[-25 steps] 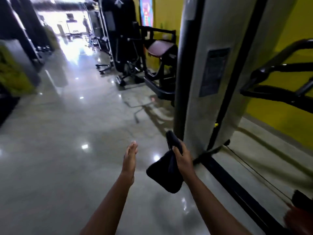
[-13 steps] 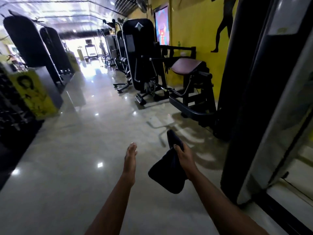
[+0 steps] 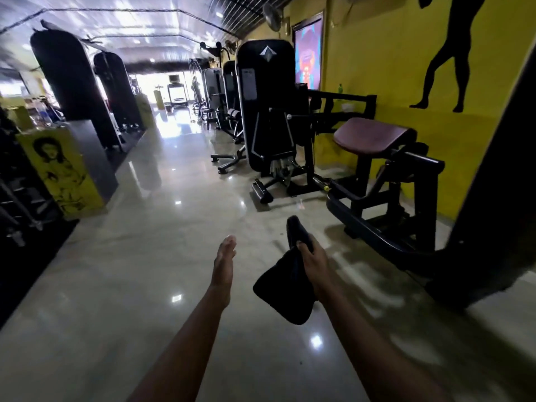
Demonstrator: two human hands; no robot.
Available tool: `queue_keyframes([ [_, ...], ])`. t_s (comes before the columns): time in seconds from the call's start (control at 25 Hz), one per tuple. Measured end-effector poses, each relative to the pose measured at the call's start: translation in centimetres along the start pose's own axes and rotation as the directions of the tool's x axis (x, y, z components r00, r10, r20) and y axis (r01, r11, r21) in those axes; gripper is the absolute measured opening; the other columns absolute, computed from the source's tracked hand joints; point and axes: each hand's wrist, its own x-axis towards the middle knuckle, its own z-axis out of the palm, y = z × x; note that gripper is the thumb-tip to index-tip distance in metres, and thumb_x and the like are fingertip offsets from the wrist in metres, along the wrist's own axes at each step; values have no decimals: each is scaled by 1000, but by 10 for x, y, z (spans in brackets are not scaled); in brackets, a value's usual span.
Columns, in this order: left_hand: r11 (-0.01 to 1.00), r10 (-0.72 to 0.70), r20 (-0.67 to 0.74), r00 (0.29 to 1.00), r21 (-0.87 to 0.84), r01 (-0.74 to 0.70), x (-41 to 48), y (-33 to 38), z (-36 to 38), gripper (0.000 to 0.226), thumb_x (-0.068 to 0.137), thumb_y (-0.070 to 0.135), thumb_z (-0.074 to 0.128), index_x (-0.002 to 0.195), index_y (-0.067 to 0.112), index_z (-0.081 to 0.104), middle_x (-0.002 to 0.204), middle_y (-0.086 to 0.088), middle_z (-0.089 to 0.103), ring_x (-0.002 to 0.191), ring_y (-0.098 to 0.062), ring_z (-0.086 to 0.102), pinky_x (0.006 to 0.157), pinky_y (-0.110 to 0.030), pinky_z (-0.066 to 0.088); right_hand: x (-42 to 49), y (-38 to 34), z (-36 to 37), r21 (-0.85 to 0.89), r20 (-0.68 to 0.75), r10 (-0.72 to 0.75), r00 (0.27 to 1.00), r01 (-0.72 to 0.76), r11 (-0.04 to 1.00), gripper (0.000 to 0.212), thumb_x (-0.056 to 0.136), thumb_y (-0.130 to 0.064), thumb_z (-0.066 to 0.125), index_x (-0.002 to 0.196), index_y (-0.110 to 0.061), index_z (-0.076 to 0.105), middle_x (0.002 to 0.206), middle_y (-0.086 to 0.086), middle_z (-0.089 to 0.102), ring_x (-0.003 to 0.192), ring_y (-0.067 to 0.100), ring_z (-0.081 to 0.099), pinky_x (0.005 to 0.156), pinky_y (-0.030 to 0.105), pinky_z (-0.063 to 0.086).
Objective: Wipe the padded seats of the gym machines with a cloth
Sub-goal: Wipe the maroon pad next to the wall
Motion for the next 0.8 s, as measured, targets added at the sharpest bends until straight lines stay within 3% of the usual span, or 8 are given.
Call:
queue_keyframes([
  [0.24,998,19,74,997,66,-23,223,10,-3,50,100,33,34,146,14,30,151,-4,35,139,-18,31,113,-31,17,197,32,84,11,-32,-12,999,13,1000,32,94,-11,45,123,-17,54,111,3,61,106,20,56,86,30,43],
  [0.4,994,-3,177,984,110,-17,374,19,14,48,100,33,33,144,15,33,151,-3,34,140,-17,30,114,-32,17,327,44,109,18,-137,19,990,-16,1000,32,95,-10,44,125,-16,52,111,3,59,104,21,55,81,27,39],
  [0.72,988,-84,462,883,154,14,635,11,132,52,100,42,30,147,20,27,153,-3,30,141,-18,28,118,-39,14,566,81,92,65,-384,64,921,-42,997,34,97,-11,43,130,-14,49,115,2,54,110,19,51,86,25,35],
  [0.8,988,-84,525,847,157,0,697,1,171,52,100,42,31,146,19,29,153,-1,30,141,-17,28,116,-37,15,630,100,78,51,-433,40,901,-20,999,28,97,-10,43,123,-17,52,111,5,57,105,21,53,84,27,37],
])
